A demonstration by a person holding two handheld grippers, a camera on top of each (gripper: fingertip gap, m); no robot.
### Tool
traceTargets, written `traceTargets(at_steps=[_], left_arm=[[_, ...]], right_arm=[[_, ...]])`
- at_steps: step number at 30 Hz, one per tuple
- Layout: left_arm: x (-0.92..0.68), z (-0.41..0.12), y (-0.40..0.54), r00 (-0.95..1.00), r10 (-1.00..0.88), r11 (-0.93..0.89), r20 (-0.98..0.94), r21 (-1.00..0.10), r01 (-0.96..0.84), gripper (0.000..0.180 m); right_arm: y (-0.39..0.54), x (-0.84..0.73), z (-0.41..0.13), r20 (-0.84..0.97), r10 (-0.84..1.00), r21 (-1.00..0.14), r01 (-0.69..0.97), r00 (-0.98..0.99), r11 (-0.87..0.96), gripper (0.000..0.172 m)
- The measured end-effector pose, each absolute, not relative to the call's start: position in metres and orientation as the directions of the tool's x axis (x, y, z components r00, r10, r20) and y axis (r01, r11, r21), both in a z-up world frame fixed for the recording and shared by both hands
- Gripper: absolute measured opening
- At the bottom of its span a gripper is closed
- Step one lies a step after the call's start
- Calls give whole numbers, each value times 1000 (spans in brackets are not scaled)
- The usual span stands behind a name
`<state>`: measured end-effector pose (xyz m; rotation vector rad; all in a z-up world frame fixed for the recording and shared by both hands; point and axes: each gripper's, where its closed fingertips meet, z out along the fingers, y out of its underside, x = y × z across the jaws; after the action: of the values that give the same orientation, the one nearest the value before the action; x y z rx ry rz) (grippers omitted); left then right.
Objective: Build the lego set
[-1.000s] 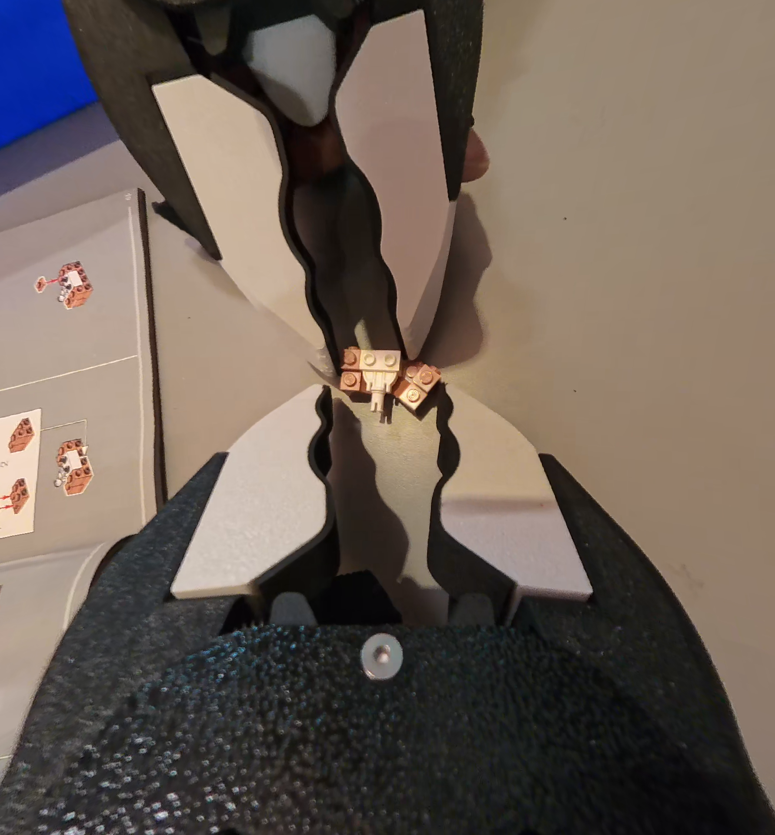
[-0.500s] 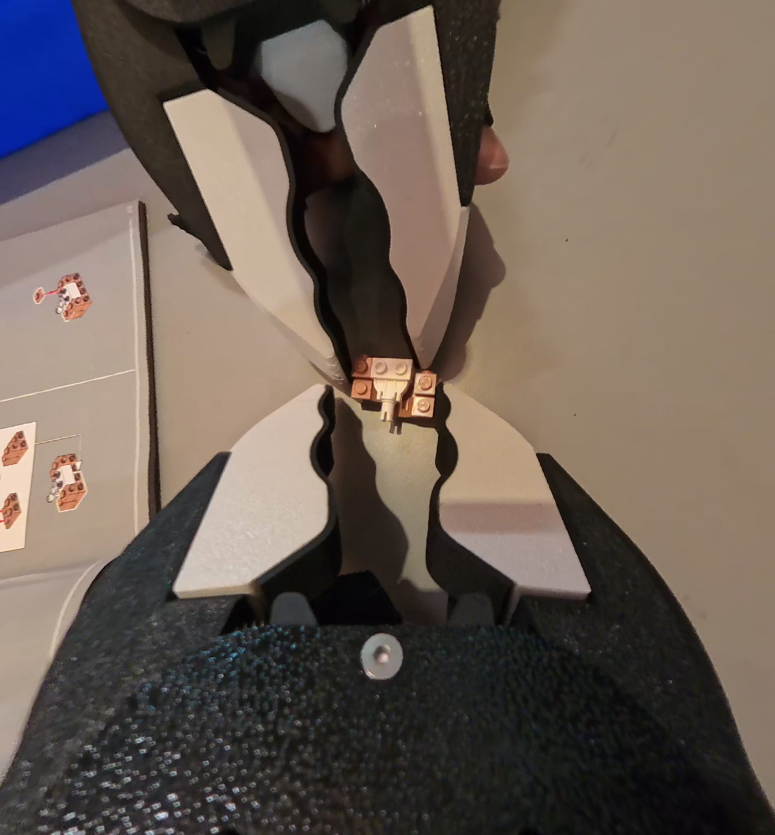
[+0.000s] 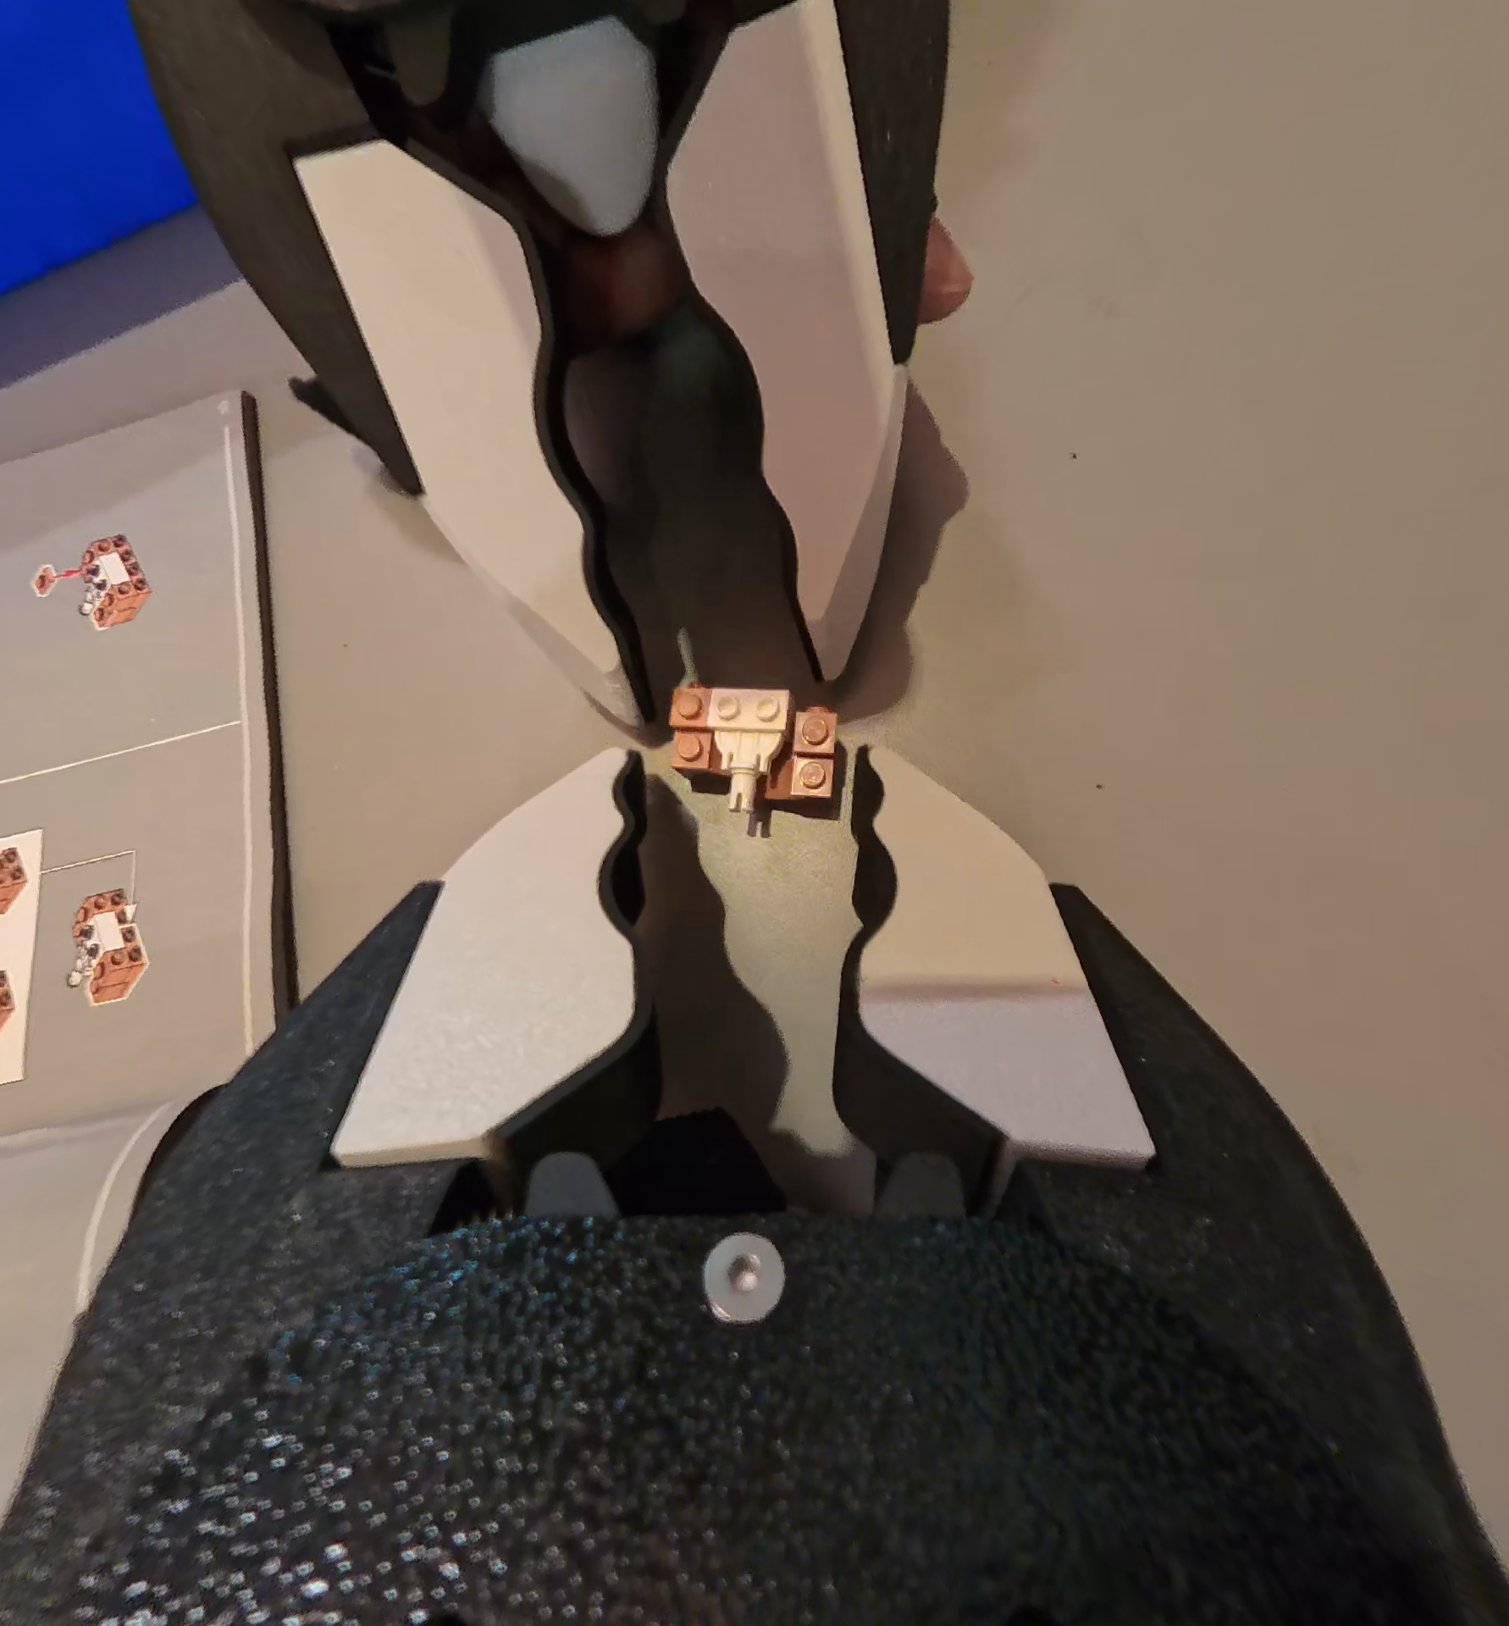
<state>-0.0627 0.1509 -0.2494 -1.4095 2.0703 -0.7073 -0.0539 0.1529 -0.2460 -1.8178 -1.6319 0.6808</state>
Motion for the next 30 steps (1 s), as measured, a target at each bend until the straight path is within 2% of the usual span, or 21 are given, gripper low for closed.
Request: traceTargets(at_steps=[4, 11, 19, 25, 28, 30], left_arm=[[-63, -250, 152, -311, -942, 308, -122, -682, -663, 44], [-60, -250, 152, -314, -942, 304, -116, -691, -656, 42], [-58, -251, 151, -317, -945, 282, -82, -698, -659, 41], [-59, -251, 149, -321, -945, 266, -58, -706, -656, 33], [-59, -249, 148, -321, -946, 253, -45, -720, -646, 33], [-57, -239, 144, -317, -948, 193, 13, -771, -607, 33]], right_arm=[[154, -54, -245, 3, 993, -726, 683, 122, -82, 23], [155, -57, -247, 16, 993, -717, 694, 118, -71, 20], [154, -58, -248, 18, 993, -716, 695, 114, -67, 24], [153, -53, -243, 23, 993, -739, 672, 112, -59, 32], [153, -50, -238, 81, 991, -764, 646, 111, -9, 33], [156, -48, -232, 176, 978, -781, 620, 113, 69, 33]])
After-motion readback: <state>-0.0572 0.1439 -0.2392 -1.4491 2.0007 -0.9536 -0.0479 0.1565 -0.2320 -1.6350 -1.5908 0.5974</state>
